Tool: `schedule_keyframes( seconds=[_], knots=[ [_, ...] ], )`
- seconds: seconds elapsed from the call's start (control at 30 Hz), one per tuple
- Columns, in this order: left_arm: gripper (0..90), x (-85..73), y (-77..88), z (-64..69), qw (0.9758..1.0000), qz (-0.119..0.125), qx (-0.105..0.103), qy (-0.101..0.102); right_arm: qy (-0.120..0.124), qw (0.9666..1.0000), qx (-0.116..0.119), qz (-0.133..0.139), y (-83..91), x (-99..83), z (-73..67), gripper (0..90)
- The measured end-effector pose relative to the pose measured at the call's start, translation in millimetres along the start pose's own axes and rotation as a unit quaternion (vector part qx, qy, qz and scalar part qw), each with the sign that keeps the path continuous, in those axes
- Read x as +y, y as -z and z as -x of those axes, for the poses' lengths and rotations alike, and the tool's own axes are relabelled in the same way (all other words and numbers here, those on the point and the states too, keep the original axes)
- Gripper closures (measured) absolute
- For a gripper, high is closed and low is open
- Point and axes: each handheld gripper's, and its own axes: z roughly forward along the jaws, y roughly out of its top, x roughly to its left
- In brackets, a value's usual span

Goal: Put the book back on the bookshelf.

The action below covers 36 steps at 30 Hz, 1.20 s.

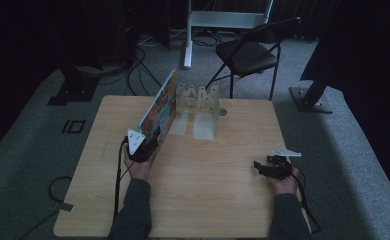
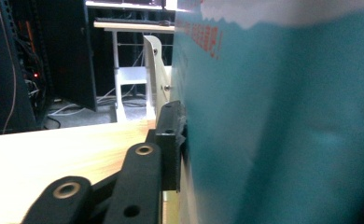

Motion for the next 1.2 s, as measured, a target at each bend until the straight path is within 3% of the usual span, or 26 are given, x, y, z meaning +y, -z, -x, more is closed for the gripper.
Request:
schedule_keyframes(
  seconds=[0.1,0.4,0.53,0.7,0.9,1.03,1.2],
  knots=[
    [78.1,0.6,0.3,-0.3,1.0000,-0.002,0.001,-0.004,0.000,1.0000,0.000,0.000,0.0,0.0,-0.1,29.7],
    [79.8,3.9,-1.1,4.2,0.9997,-0.005,0.014,-0.018,0.000,1.0000,0.000,0.000,0.0,0.0,0.2,29.7],
    [80.9,7.9,-2.8,2.8,0.9998,-0.002,0.022,0.000,-0.001,1.0000,0.000,0.000,0.0,0.0,0.2,29.7],
    [81.3,14.1,-5.1,3.9,0.9996,0.001,0.026,0.006,-0.002,1.0000,0.001,0.001,0.1,0.0,0.5,29.7],
    [81.4,20.8,-9.9,11.0,0.9994,0.005,0.033,-0.005,-0.002,1.0000,0.001,0.001,0.1,0.0,0.5,29.7],
    [81.4,25.6,-16.1,14.4,0.9985,0.008,0.051,-0.015,-0.002,1.0000,0.002,0.001,0.1,0.0,0.5,29.7],
    [81.4,24.8,-19.6,11.2,0.9985,0.009,0.054,-0.008,-0.004,1.0000,0.004,0.001,0.2,-0.1,1.1,29.6]
  ],
)
